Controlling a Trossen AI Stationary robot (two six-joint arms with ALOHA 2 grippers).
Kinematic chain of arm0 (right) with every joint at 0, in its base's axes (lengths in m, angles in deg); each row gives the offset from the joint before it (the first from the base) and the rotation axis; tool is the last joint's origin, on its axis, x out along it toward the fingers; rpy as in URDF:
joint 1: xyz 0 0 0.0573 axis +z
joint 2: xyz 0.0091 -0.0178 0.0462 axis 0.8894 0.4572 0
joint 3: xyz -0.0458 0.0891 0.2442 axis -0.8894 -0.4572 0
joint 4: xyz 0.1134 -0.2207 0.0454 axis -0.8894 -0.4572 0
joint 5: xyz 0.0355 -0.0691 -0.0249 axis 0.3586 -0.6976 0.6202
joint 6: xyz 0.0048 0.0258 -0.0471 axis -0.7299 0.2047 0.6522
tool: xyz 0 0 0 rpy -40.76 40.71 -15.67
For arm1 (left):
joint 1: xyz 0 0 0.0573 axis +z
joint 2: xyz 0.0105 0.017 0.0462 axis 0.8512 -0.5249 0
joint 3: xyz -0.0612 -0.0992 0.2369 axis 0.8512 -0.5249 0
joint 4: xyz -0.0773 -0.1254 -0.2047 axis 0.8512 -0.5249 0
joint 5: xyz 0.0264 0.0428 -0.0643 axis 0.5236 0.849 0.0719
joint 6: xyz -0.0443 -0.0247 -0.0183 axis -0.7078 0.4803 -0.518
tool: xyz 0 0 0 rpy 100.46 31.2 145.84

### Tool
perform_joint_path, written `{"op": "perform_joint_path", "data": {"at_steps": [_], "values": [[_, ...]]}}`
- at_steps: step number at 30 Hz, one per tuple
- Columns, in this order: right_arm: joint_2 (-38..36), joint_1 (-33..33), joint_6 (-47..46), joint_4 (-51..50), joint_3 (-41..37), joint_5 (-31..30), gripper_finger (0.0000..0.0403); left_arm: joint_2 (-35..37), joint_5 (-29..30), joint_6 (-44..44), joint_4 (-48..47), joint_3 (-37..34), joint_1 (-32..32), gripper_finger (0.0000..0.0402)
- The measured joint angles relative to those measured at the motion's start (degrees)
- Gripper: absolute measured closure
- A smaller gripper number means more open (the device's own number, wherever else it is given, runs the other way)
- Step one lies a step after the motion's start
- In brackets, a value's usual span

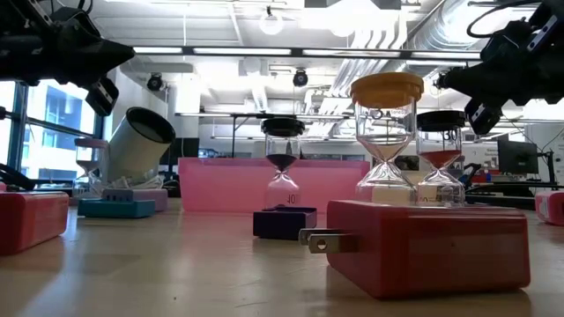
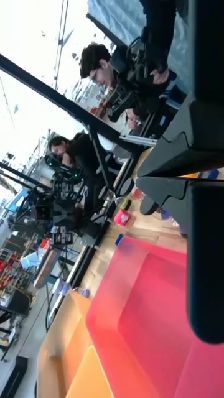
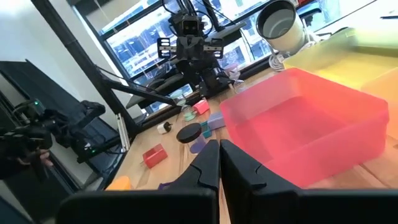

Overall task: Pick & Place Office items
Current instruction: Put the right violet hourglass into the red bin

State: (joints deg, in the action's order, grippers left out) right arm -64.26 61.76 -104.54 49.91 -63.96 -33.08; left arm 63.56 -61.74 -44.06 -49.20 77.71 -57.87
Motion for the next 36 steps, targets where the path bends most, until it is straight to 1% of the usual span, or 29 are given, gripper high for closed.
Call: {"op": "perform_joint_path", "data": {"at_steps": [2, 7, 10, 12, 16, 21, 24, 27, 29, 32, 34, 36], "values": [[0.0, 0.0, -0.3, 0.1, 0.0, -0.2, 0.0401, 0.0, 0.0, 0.0, 0.0, 0.0, 0.0, 0.0401], [0.0, 0.0, -4.4, 1.7, 0.2, -0.1, 0.0401, 0.0, 1.3, -0.3, 1.2, 0.0, 0.0, 0.0401], [0.9, 0.0, -4.4, 1.5, 1.7, 0.1, 0.0401, 0.0, 1.4, -5.0, 3.6, 0.0, -0.2, 0.0401], [2.0, 0.0, -4.2, 1.6, 3.1, 0.9, 0.0401, 0.0, 1.8, -5.6, 3.7, 0.0, -0.3, 0.0401], [5.9, 0.0, -1.8, 1.7, 7.4, 1.0, 0.0401, 0.0, 1.9, -5.3, 3.7, 0.0, -0.3, 0.0401], [12.8, 0.0, 2.3, -1.3, 14.5, 0.8, 0.0401, 0.0, 2.1, -7.6, 7.2, 0.0, -0.2, 0.0401], [17.2, -0.2, 5.9, -7.0, 20.3, -0.6, 0.0401, 0.0, 4.1, -5.1, 10.7, 0.0, -0.2, 0.0401], [21.7, -0.2, 8.1, -14.9, 27.6, -4.8, 0.0401, 0.0, 6.7, 0.6, 12.2, 0.3, -0.2, 0.0401], [24.6, -0.2, 8.0, -22.4, 33.1, -8.1, 0.0401, -0.8, 8.2, 2.1, 12.2, 1.3, -0.2, 0.04], [28.9, -0.6, 7.7, -36.4, 41.2, -13.3, 0.0401, -2.9, 10.5, 4.7, 12.5, 3.4, -0.2, 0.0389], [31.4, -1.2, 7.4, -44.0, 45.5, -16.9, 0.0401, -5.1, 12.2, 6.6, 12.4, 5.2, -0.2, 0.0376], [33.7, -2.0, 5.5, -50.3, 49.1, -19.2, 0.0401, -7.6, 13.1, 7.8, 12.3, 7.6, -0.2, 0.0356]]}}
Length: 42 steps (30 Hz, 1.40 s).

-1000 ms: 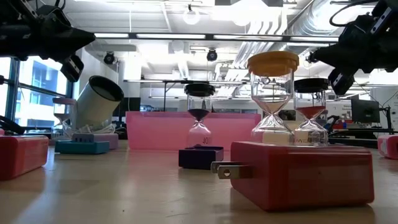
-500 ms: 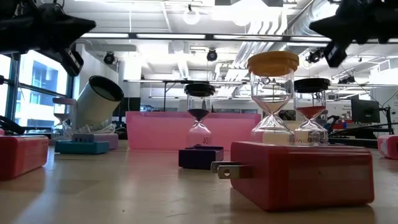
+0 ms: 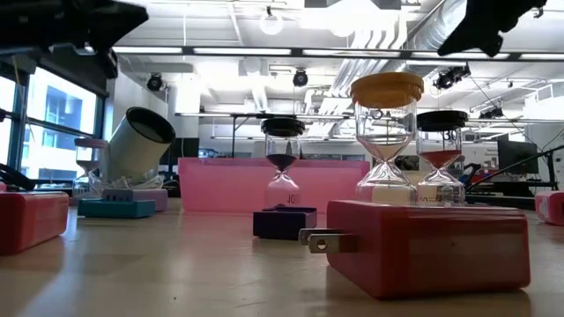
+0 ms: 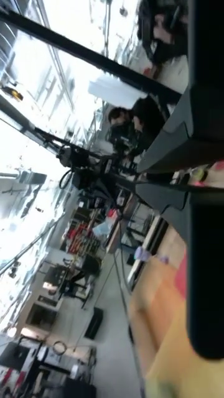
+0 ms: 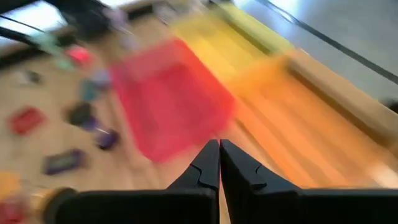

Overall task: Pick & Place Office items
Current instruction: Put the right violet hourglass into the red bin

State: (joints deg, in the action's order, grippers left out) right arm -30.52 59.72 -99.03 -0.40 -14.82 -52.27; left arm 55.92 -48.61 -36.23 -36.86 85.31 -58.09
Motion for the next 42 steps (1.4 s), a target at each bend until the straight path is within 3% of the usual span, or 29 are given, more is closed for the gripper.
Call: {"op": "perform_joint_path", "data": {"at_steps": [4, 7, 10, 14, 18, 22, 30, 34, 42], "values": [[3.7, -2.2, -7.3, -7.6, 5.9, 0.3, 0.039, -5.7, 1.0, 0.8, 0.2, 5.4, 0.0, 0.0304], [5.7, -3.7, -9.7, -8.3, 9.2, 3.7, 0.036, -9.7, 1.0, 2.7, 0.0, 8.8, 0.0, 0.0267], [7.4, -5.5, -10.1, -8.8, 11.2, 6.4, 0.031, -12.9, 1.0, 4.4, 0.6, 11.4, 0.0, 0.024], [10.1, -9.6, -10.1, -11.7, 12.1, 4.9, 0.0224, -16.3, 1.0, 4.6, 5.5, 12.2, 0.0, 0.0226], [13.6, -16.6, -11.8, -17.4, 12.6, 3.7, 0.0146, -18.0, 1.0, 1.5, 10.1, 12.2, 0.0, 0.0224], [17.4, -25.0, -11.0, -22.9, 12.9, 5.0, 0.0096, -18.1, 1.0, -0.2, 10.6, 12.3, 0.0, 0.0224], [26.7, -39.7, 0.2, -21.9, 12.9, 8.3, 0.0078, -18.1, 1.0, -0.3, 10.6, 12.3, 0.0, 0.0224], [31.0, -42.7, 5.3, -19.0, 12.9, 9.8, 0.0081, -18.1, 1.0, -0.4, 10.6, 12.3, 0.0, 0.0224], [37.0, -46.9, 6.5, -20.0, 12.9, 11.1, 0.0081, -18.1, 1.0, -0.5, 10.5, 12.3, 0.0, 0.0224]]}}
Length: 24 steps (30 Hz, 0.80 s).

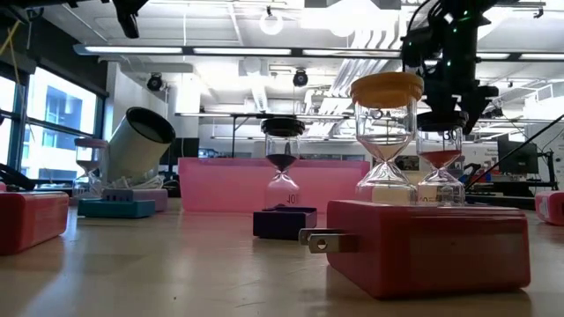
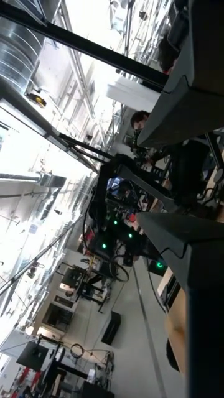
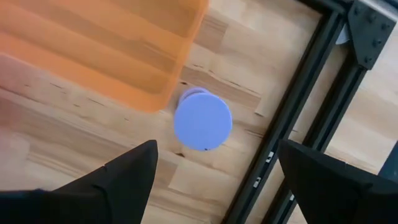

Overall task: Pick & Place Office items
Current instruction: Put the right violet hourglass into the red bin

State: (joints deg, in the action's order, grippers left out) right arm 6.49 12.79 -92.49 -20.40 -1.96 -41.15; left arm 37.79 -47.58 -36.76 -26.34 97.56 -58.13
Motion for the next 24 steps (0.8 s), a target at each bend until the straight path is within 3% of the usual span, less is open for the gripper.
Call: {"op": "perform_joint_path", "data": {"at_steps": [24], "values": [[7.6, -2.3, 3.1, 2.5, 0.0, 1.8, 0.0082, 0.0, 0.0, 0.0, 0.0, 0.0, 1.3, 0.0224]]}}
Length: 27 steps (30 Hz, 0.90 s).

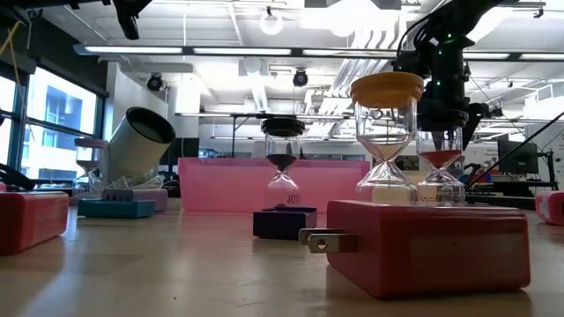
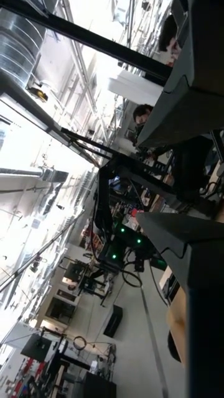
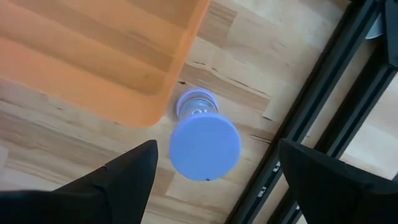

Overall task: Pick & Place Office items
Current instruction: Put the right violet hourglass into the red bin

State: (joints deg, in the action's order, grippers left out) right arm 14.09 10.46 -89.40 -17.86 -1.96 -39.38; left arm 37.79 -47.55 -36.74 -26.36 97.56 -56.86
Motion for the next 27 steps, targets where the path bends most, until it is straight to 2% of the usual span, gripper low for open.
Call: {"op": "perform_joint_path", "data": {"at_steps": [27], "values": [[0.1, -3.2, -0.4, 2.5, 0.0, 1.7, 0.0082, 0.0, 0.0, 0.0, 0.0, 0.0, 0.0, 0.0224]]}}
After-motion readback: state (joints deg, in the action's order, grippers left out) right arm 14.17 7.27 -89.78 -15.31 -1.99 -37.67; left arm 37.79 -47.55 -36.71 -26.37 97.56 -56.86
